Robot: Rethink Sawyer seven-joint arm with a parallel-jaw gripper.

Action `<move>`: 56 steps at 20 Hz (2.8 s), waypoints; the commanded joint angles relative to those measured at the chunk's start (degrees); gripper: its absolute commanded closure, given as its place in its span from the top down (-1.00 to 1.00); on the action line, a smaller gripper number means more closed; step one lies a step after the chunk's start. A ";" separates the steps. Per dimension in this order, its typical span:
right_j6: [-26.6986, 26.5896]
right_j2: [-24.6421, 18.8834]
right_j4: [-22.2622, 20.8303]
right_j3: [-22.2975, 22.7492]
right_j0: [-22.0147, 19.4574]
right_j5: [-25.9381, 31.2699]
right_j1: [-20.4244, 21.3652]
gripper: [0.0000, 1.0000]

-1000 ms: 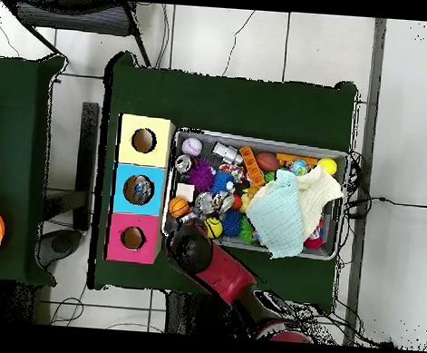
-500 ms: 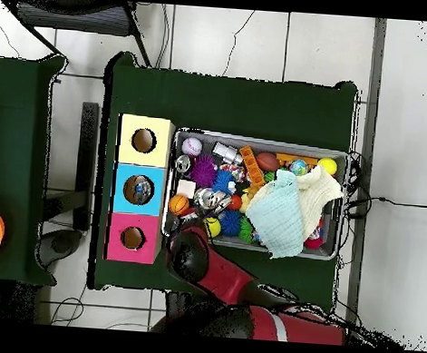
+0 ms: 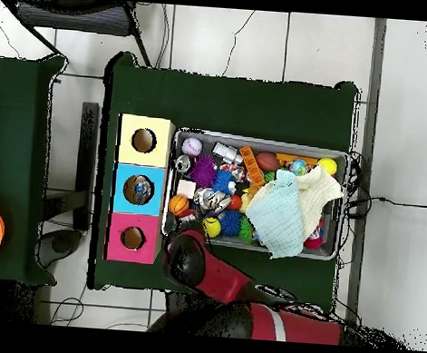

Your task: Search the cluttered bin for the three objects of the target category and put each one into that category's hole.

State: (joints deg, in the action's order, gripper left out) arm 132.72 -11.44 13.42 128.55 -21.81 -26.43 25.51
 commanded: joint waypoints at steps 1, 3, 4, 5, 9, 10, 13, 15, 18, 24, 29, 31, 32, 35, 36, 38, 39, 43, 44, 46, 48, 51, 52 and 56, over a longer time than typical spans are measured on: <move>2.24 -4.06 4.51 -9.27 7.46 16.72 -3.73 -1.00; 0.84 -2.66 5.20 -10.04 8.63 20.38 -2.90 -1.00; 1.20 -2.44 5.99 -10.14 8.94 22.33 -2.37 -1.00; 1.24 -1.80 6.45 -10.33 9.45 23.67 -1.91 -1.00; 1.54 -0.11 6.51 -10.33 10.45 29.52 0.98 -1.00; 1.90 -0.18 6.20 -10.05 10.33 29.88 1.58 -1.00; 1.87 0.98 5.01 -9.58 10.92 31.28 4.87 -1.00; 1.12 3.07 4.48 -9.84 12.12 34.18 7.83 -1.00; 0.57 5.41 3.61 -10.68 12.91 38.35 11.41 -1.00; 0.56 7.05 2.30 -11.99 13.16 40.66 15.05 -1.00; 1.33 8.52 1.32 -13.08 13.93 38.29 16.64 -1.00; 2.09 8.95 0.87 -13.04 14.32 35.59 17.05 -1.00; 2.22 8.73 0.62 -13.07 14.05 34.71 17.06 -1.00; 2.30 8.23 -0.47 -13.40 13.71 31.94 16.32 -1.00; 2.37 7.96 -1.01 -13.53 13.40 30.48 16.06 -1.00; 1.81 8.26 -2.12 -14.11 13.44 29.87 15.80 -1.00; 0.94 8.96 -2.70 -14.92 13.92 31.06 15.67 -1.00; -3.67 8.90 -5.60 -18.67 12.45 39.76 15.32 -1.00; -4.54 8.61 -6.46 -19.38 11.81 40.70 15.36 -1.00; -5.60 8.22 -8.21 -20.12 10.85 41.88 15.98 -1.00; -6.35 7.85 -9.87 -20.94 9.99 42.89 16.57 -1.00; -8.14 5.99 -11.86 -22.75 7.67 45.70 16.29 -1.00; -8.65 5.29 -12.44 -23.38 6.85 46.61 16.00 -1.00; -8.65 4.30 -14.82 -24.69 5.42 48.25 16.04 -1.00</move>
State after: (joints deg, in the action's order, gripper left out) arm 132.71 -0.91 2.55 111.27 -13.96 14.52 41.69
